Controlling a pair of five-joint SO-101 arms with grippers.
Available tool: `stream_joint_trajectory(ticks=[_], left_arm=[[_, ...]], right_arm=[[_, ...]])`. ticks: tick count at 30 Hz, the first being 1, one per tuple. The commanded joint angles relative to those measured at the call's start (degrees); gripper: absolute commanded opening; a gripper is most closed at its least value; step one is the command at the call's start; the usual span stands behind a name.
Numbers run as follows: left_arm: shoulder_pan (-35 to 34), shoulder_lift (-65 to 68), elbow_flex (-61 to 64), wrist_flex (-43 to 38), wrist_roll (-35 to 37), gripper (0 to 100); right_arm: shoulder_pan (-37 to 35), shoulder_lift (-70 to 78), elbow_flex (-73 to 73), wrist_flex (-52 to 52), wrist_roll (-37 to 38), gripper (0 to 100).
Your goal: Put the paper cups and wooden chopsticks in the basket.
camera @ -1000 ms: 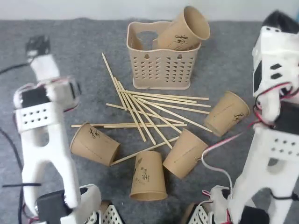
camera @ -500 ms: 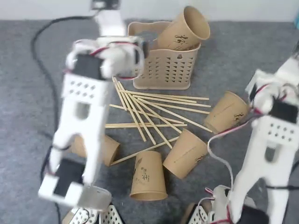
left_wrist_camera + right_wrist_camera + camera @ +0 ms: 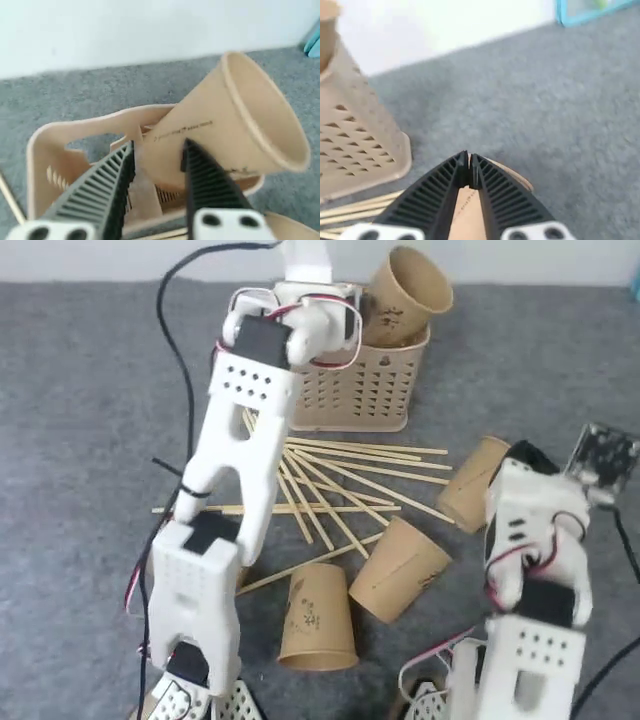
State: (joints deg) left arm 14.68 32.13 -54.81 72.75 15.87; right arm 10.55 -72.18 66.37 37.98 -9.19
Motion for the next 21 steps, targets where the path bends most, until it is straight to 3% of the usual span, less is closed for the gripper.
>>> stream_joint_trajectory(ticks=[1,21], left_arm=[[0.5,4.0,-8.5,-1.2,0.3,0],[3.2,7.6,-9.8,-4.0,0.6,1]], right_arm=[[-0.7,-7.6,1.5,-1.5,1.8,0.8],[-3.0,-12.3,4.9,-1.6,3.8,0.8]])
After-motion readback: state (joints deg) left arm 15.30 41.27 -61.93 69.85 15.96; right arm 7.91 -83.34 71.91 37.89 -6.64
